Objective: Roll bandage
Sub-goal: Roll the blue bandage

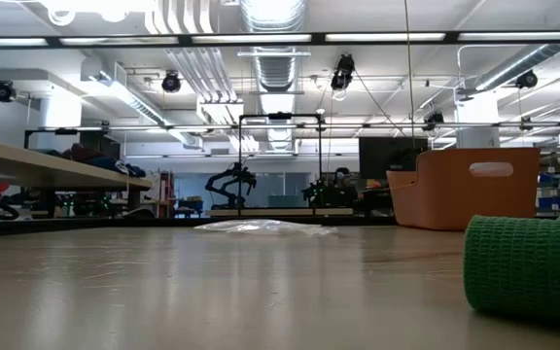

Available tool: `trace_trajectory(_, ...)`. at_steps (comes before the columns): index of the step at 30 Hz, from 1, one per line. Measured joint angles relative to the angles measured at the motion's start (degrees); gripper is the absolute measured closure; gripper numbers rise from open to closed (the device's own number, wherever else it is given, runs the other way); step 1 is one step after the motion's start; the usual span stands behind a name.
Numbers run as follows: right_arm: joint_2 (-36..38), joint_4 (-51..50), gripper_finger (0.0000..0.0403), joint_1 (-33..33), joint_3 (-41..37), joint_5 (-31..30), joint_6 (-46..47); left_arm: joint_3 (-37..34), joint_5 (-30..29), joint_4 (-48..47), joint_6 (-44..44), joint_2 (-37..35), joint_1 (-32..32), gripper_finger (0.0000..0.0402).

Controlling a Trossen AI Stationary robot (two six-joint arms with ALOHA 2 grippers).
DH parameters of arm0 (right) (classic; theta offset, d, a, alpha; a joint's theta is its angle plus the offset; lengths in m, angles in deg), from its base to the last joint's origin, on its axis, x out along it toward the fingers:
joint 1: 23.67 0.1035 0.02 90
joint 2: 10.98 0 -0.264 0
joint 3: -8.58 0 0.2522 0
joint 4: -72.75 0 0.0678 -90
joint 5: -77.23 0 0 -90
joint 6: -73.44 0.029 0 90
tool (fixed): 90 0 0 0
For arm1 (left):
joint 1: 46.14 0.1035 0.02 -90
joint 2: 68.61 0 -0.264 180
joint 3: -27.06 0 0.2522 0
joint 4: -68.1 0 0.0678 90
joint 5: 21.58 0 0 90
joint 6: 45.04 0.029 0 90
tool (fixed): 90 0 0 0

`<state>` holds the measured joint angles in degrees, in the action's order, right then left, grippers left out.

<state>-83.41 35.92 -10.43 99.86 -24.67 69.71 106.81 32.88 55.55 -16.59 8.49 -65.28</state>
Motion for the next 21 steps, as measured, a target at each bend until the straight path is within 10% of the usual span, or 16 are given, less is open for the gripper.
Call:
trace_trajectory(10, 0.1, -12.8, 0.0400, -2.8, -0.9, -7.2, 4.2, -5.9, 0.1, -10.6, -20.1, -1.4, 5.5, 0.0084)
trace_trajectory(21, 0.0, -11.0, 0.0400, -4.7, -19.6, -10.6, 20.5, -29.1, 16.8, 10.8, -33.3, -1.3, 22.3, 0.0108)
